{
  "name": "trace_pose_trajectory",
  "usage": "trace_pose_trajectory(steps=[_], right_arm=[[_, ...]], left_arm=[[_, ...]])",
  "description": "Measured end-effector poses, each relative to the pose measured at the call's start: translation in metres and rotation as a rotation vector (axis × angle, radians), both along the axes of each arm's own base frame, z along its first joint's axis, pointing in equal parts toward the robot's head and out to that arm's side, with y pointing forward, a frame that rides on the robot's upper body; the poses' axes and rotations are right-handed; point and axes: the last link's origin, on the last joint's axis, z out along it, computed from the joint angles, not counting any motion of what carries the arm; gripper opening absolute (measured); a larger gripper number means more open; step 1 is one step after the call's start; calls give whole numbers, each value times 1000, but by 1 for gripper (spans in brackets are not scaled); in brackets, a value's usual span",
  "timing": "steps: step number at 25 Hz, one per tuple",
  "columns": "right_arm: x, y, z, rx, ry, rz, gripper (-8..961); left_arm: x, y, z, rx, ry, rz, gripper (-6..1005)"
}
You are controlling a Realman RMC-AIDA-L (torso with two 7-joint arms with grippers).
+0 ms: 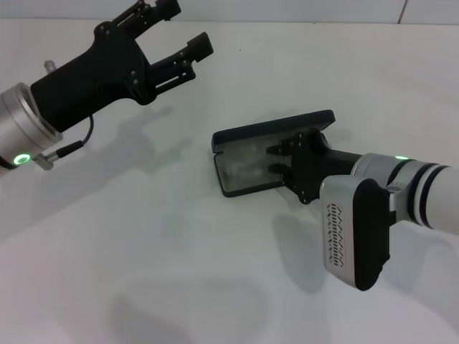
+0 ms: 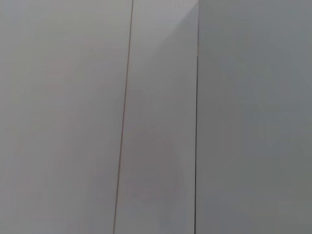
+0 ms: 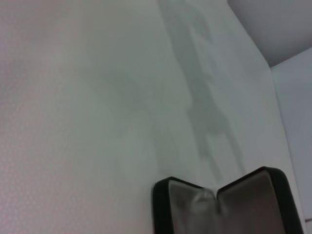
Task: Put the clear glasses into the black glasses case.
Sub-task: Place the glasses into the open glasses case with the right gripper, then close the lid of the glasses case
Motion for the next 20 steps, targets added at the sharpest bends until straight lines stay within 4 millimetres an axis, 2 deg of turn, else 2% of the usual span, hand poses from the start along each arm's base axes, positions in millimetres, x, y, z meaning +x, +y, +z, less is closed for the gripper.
trace_pose_trajectory(steps=[7, 11, 16, 20], right_arm=[[3, -7, 3, -115, 4, -60, 230], [0, -13, 20, -242, 81, -157, 232], [-2, -13, 66, -387, 312, -268, 235], [16, -12, 111, -443, 591, -318, 237]], left_arm=[[-1, 0, 1, -4, -1, 4, 865], [-1, 0, 1, -4, 0, 6, 866], [-3, 3, 1, -4, 9, 19, 866], [-5, 9, -4, -16, 41, 59, 867]])
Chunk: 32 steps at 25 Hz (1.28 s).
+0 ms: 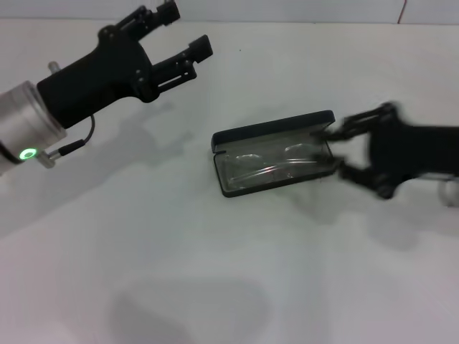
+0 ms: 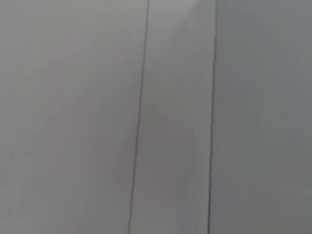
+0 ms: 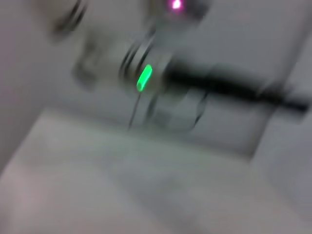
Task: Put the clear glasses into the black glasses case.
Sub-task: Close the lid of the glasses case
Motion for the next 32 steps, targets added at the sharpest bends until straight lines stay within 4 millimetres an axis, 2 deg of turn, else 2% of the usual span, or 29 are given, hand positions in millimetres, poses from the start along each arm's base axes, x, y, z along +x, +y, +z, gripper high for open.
trace_pose_trajectory(steps=[2, 7, 9, 13, 17, 18, 19, 24, 32], right_arm=[[16, -1, 23, 10, 164, -55, 256], [60, 0, 59, 146, 407, -228, 302], [74, -4, 67, 179, 469, -279, 320], [90, -13, 70, 215, 537, -339, 357], [97, -18, 66, 270, 593, -343, 394], [98, -18, 65, 281, 603, -341, 404], [98, -18, 64, 287, 607, -340, 413], [99, -19, 60, 280, 608, -340, 650], [96, -18, 58, 267, 601, -332, 694]], left_arm=[[-1, 5, -4, -23, 17, 33, 867], [1, 18, -18, -76, 83, 88, 868], [4, 23, -23, -93, 112, 102, 868], [12, 41, -42, -149, 213, 150, 869], [17, 54, -67, -194, 332, 202, 869], [17, 54, -67, -194, 332, 202, 869], [18, 59, -79, -197, 387, 234, 869], [21, 62, -91, -203, 433, 253, 870], [25, 58, -102, -224, 477, 227, 871]])
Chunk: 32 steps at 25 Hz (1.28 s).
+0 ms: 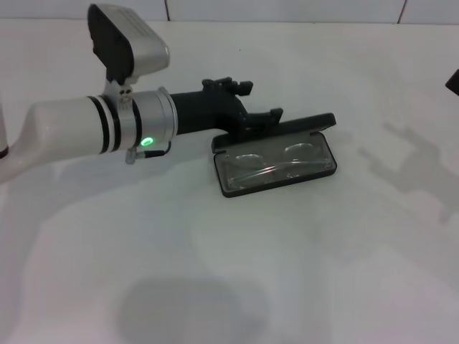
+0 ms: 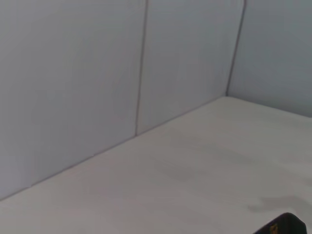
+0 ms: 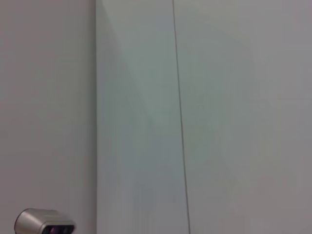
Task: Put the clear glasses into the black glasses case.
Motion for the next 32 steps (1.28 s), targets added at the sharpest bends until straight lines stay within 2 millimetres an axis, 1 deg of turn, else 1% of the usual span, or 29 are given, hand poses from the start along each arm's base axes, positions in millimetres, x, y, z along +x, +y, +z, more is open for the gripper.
trace_pose_trajectory(steps=[11, 14, 16, 19, 20, 22, 24, 26, 28, 30, 31, 32], right_arm=[[-2, 3, -2, -12, -11, 7, 695], [-5, 5, -4, -13, -18, 19, 695], [-7, 6, -6, -23, -24, 29, 694], [-10, 6, -10, -46, -39, 48, 694], [-13, 6, -11, -66, -51, 67, 694], [-18, 5, -15, -121, -77, 104, 694], [-25, 4, -16, -227, -124, 151, 695], [-28, 5, -18, -290, -151, 162, 698], [-31, 7, -21, -351, -180, 175, 700], [-34, 6, -25, -386, -208, 209, 776], [-37, 3, -28, -404, -225, 245, 787], [-40, 2, -30, -412, -239, 272, 798]], left_arm=[[-3, -16, -16, -73, 73, -66, 873], [-6, -20, -16, -75, 68, -76, 873], [-4, -23, -15, -73, 39, -92, 873], [4, -35, -4, -65, -86, -174, 874], [7, -42, 3, -60, -141, -221, 874], [11, -55, 16, -62, -213, -312, 874], [11, -67, 31, -73, -259, -382, 874], [4, -84, 44, -86, -299, -441, 875], [-2, -96, 52, -79, -324, -486, 875], [-8, -107, 58, -70, -347, -500, 875], [-11, -110, 60, -69, -353, -500, 875], [-19, -118, 62, -67, -349, -496, 875]])
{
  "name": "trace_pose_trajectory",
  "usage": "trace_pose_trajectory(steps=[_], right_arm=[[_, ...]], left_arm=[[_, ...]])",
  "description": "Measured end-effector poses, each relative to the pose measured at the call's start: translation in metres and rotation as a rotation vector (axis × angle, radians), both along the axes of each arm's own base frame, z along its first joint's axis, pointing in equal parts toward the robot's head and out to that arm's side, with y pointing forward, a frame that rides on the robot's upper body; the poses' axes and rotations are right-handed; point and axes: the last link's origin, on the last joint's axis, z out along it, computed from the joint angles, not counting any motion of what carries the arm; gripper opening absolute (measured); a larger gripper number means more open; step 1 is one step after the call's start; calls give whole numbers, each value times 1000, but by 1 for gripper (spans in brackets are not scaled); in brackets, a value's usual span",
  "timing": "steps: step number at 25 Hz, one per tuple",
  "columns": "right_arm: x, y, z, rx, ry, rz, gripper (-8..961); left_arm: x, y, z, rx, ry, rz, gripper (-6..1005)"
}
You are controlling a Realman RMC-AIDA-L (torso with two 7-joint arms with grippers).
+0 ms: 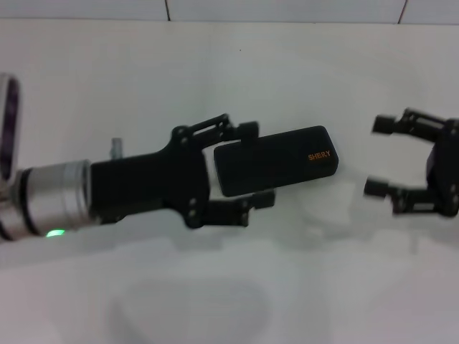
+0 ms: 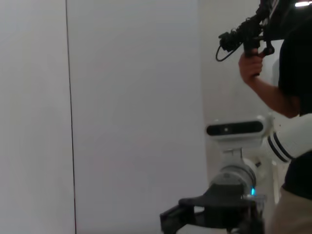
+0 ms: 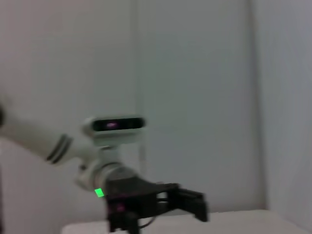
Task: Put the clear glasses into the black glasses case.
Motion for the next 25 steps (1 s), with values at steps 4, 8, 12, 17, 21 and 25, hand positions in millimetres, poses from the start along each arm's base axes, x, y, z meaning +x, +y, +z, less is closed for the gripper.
trace_pose_trajectory(steps=[4, 8, 12, 17, 21, 25], right_arm=[[-10, -4, -11, -14, -24, 100, 841], [-13, -3, -14, -5, -27, 127, 884], [-13, -3, -15, -8, -24, 128, 891], [-12, -4, -17, -9, -21, 121, 888], [-12, -5, -17, -6, -9, 116, 888], [-15, -3, -19, -6, -1, 119, 888]], left_arm=[[-10, -9, -3, 7, 37, -10, 876], [-16, -16, -7, 27, 57, -30, 878], [-17, -17, -8, 33, 66, -32, 880], [-19, -17, -9, 52, 75, -46, 879], [-19, -15, -8, 61, 78, -58, 879], [-18, -15, -8, 64, 78, -60, 879]])
